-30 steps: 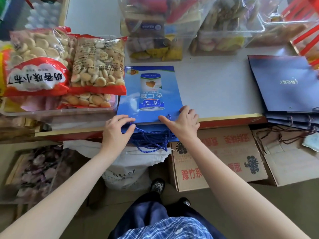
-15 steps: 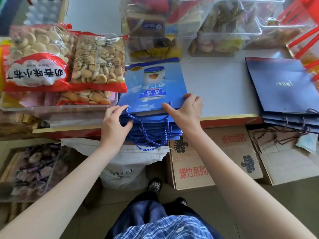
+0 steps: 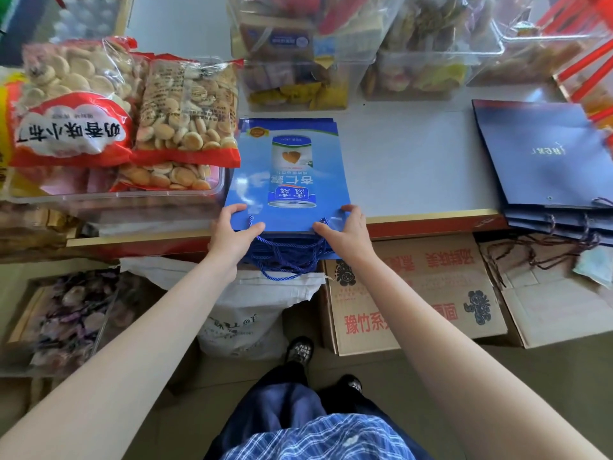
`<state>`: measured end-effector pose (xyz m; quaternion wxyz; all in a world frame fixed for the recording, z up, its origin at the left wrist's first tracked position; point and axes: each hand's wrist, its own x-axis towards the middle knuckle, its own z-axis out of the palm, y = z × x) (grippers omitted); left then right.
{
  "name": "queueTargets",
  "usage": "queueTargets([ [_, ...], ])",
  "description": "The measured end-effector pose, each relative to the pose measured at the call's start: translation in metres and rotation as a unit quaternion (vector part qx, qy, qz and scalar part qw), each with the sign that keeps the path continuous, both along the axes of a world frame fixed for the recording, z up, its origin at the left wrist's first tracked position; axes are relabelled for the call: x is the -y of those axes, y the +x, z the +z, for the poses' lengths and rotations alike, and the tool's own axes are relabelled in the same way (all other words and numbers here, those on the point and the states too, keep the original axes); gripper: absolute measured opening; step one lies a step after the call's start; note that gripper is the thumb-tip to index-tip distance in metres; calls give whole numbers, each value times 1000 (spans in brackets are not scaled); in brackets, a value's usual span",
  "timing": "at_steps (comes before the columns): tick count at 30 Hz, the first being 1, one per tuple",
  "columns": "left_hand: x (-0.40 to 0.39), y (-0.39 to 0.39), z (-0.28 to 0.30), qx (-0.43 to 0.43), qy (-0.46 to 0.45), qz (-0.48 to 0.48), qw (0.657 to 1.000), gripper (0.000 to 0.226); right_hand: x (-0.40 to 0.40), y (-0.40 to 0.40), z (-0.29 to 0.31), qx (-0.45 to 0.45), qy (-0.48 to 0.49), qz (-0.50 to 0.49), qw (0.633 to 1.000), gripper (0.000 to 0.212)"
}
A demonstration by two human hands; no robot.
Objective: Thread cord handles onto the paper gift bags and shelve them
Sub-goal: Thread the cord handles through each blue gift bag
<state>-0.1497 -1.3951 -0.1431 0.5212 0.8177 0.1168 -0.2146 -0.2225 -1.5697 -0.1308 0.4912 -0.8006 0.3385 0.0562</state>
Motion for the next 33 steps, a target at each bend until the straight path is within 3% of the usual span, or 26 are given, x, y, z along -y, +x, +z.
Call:
queueTargets([
  [8, 0, 5, -11, 27, 43, -6, 999, 41, 3, 6, -8, -8, -4, 2, 1000, 68],
  [17, 1, 8, -16, 20, 27, -5, 999, 43, 15, 11, -11, -35, -24, 106, 993, 78],
  [21, 6, 11, -12, 15, 38, -2, 999, 44, 18, 6, -14, -15, -58, 117, 991, 72],
  [23, 10, 3, -5, 66, 90, 28, 993, 46, 22, 5, -9, -2, -50, 125, 991, 73],
  [27, 22, -16, 17, 280, 188, 35, 941, 38, 43, -3, 5, 33, -22, 137, 990, 77],
  [30, 42, -31, 29, 312, 203, 19, 928, 26, 72, -14, 10, 57, -18, 94, 994, 69],
  [33, 79, -49, 35, 327, 182, -59, 926, 22, 114, -29, 6, 44, -16, 54, 997, 65],
])
